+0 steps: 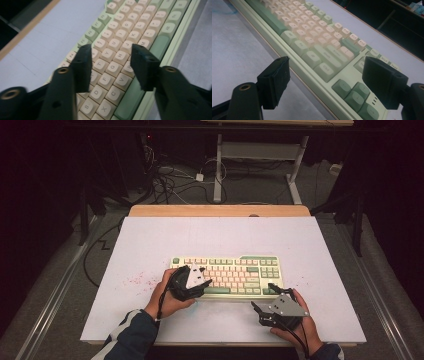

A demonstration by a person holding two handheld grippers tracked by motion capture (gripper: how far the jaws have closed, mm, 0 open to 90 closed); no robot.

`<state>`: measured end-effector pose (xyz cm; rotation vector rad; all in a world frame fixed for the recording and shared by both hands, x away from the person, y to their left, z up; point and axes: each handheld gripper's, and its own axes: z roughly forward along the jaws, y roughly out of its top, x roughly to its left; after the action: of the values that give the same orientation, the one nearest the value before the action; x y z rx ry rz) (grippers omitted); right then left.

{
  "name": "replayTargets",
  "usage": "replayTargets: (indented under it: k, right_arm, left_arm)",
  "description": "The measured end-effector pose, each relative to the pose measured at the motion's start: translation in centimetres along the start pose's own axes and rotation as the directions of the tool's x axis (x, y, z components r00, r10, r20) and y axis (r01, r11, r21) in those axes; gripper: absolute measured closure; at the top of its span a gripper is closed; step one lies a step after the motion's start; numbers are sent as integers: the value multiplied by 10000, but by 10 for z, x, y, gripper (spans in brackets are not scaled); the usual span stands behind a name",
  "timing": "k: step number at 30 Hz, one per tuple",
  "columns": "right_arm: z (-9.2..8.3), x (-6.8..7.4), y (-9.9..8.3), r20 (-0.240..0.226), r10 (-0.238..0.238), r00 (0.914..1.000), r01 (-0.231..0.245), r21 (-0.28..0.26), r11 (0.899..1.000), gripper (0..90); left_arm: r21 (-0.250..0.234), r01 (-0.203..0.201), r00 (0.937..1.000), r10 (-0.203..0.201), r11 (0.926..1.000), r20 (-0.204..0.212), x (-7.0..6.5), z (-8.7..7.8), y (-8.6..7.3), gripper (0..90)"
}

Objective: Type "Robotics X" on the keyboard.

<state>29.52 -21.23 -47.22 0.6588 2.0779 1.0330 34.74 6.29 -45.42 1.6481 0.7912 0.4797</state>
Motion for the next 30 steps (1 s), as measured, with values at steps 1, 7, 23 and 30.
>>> replayTargets:
  k: [1,7,23,30]
  right_arm:
    - [0,-1,0,31,-12,10000,12,-10,10000,229]
    - [0,-2,0,104,48,9999,-49,85,10000,238]
    - [2,-9,3,145,381,9992,-385,261,9989,275]
    - [8,-18,13,-528,710,9961,-703,136,9974,484]
  left_arm:
    - [-133,-45,10000,46,9999,6,0,-3,0,412]
    - [-680,-116,9998,103,9976,-194,5,-21,-1,267]
    - [-1151,-153,9961,52,9932,-877,26,-61,-18,221]
    - [-813,-134,9936,41,9966,-1128,32,-71,-31,208]
